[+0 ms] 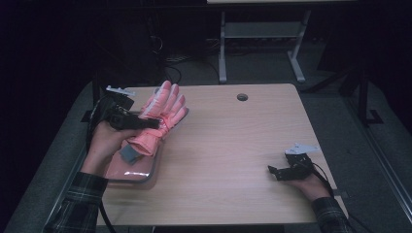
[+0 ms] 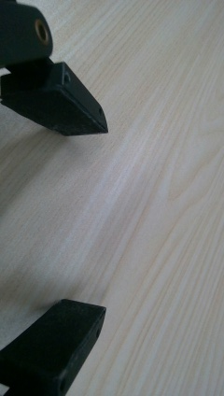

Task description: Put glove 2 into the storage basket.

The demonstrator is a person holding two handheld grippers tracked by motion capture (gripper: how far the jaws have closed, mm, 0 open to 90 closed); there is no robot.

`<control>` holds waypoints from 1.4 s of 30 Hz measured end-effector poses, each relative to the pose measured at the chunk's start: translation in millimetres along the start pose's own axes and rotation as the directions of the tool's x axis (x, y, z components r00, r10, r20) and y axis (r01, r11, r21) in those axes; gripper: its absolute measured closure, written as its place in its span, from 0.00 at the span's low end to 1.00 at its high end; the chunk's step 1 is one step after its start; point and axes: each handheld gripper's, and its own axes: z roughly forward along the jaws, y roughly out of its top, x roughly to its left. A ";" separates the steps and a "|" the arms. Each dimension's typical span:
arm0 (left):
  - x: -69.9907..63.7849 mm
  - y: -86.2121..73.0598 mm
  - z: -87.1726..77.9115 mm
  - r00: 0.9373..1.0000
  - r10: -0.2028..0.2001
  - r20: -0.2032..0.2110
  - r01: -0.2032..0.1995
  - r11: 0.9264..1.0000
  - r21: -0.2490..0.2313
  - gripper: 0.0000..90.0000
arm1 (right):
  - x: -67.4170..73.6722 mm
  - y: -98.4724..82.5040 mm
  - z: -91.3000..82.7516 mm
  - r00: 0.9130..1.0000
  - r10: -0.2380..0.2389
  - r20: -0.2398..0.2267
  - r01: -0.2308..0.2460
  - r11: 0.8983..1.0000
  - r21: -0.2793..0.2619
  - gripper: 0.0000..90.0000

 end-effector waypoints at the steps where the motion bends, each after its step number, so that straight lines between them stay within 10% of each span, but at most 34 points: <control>1: 2.6 -2.3 -3.1 1.000 -0.010 -0.005 0.010 1.000 -0.007 0.73 | 0.0 0.0 -0.1 1.000 -0.001 0.000 0.001 1.000 0.001 0.12; 22: 52.0 -53.2 -23.7 0.983 -0.148 -0.109 0.148 0.989 -0.003 0.72 | -0.2 0.0 0.1 1.000 -0.003 0.001 0.003 1.000 -0.003 0.12; 42: 83.1 -88.3 33.2 0.960 -0.242 -0.142 0.260 0.957 0.130 0.72 | -0.2 0.1 0.1 1.000 -0.004 0.001 0.004 1.000 -0.002 0.12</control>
